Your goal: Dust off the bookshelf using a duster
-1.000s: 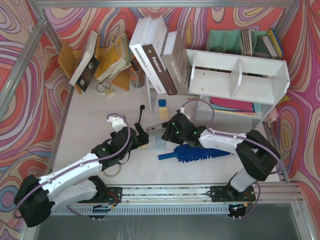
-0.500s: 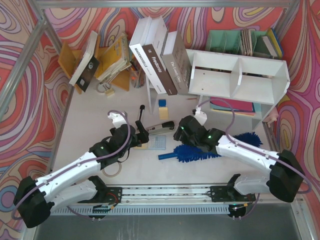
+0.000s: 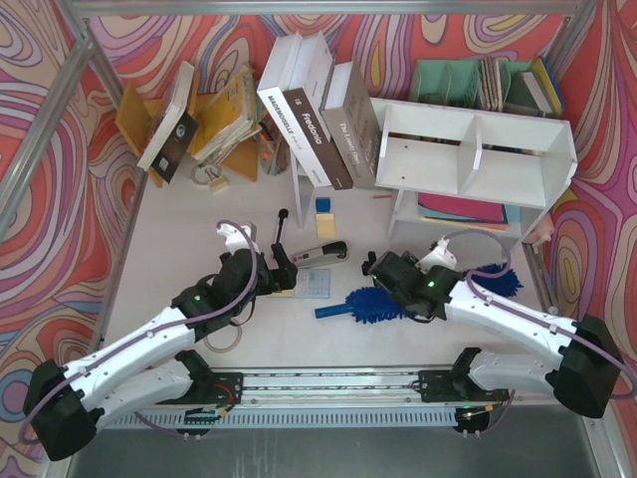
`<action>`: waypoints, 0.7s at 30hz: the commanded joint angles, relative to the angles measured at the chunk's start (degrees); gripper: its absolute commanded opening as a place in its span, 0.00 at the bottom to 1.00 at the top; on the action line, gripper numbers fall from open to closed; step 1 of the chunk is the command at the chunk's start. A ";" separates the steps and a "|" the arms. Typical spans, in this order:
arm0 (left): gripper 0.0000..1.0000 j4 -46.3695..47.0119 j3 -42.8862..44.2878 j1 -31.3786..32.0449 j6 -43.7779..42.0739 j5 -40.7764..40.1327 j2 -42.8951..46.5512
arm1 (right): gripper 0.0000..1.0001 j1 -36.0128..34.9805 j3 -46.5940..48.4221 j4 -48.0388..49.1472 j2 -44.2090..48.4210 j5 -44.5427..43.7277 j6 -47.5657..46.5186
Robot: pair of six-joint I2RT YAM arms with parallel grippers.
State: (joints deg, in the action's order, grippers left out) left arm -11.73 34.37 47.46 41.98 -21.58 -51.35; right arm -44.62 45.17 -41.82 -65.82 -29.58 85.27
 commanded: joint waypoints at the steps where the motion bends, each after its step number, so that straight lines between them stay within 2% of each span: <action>1: 0.98 1.75 -0.15 -0.19 -3.19 2.26 -0.79 | 0.62 -0.20 -3.45 -6.40 2.28 -4.02 11.03; 5: 0.99 2.72 -0.33 -0.18 -4.12 3.34 -1.44 | 0.65 -0.07 -4.85 -8.88 2.87 -4.93 15.40; 14: 0.98 6.69 0.51 -0.18 -6.42 7.82 -6.30 | 0.88 0.49 -7.39 -9.39 2.73 -7.20 17.74; 17: 0.98 7.66 1.08 -0.18 -7.20 8.87 -7.70 | 0.94 2.33 -8.62 -5.89 2.72 -7.15 15.03; 21: 0.98 9.21 1.41 -0.09 -7.58 10.67 -9.12 | 0.96 8.34 -11.84 3.10 3.06 -2.81 7.21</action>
State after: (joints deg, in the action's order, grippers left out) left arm -5.76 34.54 47.46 36.16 -13.47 -59.61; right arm -40.29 35.97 -45.01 -63.48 -32.99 97.78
